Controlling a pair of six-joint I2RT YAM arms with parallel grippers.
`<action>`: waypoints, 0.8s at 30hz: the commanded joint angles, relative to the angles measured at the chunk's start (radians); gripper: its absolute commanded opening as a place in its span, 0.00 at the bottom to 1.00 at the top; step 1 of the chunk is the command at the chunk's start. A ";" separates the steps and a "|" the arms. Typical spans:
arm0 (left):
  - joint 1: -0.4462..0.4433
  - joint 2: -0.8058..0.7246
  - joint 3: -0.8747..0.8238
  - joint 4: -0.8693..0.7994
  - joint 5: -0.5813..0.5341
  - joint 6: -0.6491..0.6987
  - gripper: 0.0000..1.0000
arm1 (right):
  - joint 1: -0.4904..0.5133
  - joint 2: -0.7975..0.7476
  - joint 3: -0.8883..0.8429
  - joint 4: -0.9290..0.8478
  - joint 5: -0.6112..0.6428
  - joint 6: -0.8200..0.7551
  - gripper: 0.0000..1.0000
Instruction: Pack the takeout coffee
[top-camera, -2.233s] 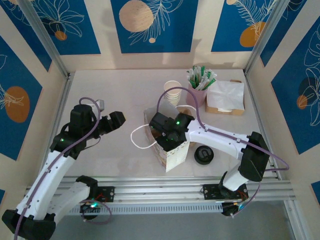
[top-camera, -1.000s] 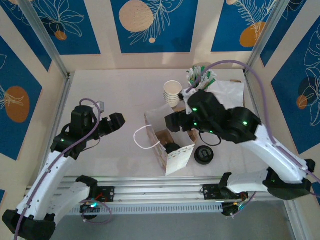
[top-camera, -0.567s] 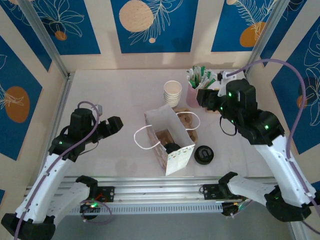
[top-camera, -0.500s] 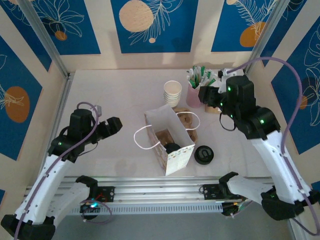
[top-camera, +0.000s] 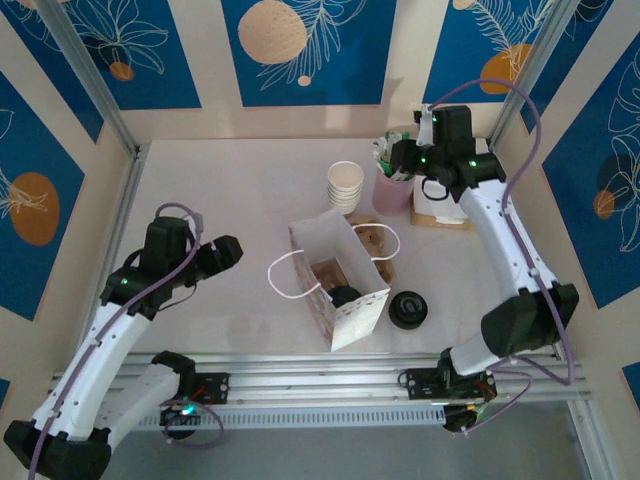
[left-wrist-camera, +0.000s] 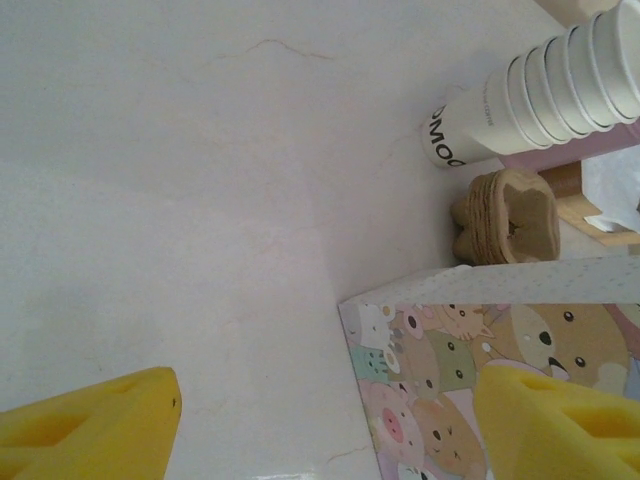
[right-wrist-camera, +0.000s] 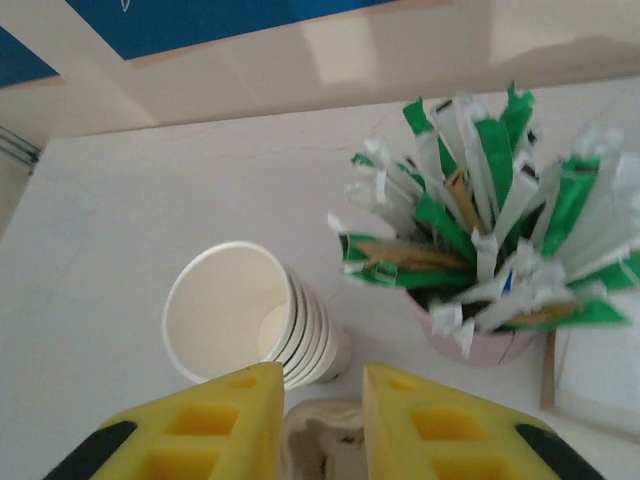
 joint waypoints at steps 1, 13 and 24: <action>0.003 0.017 0.007 0.038 -0.012 0.023 0.76 | -0.016 0.069 0.083 0.023 -0.017 -0.090 0.23; 0.003 0.097 0.020 0.084 0.008 0.023 0.72 | -0.048 0.308 0.288 -0.049 -0.024 -0.307 0.20; 0.004 0.121 0.020 0.096 0.015 0.001 0.73 | -0.053 0.390 0.344 -0.099 -0.024 -0.386 0.22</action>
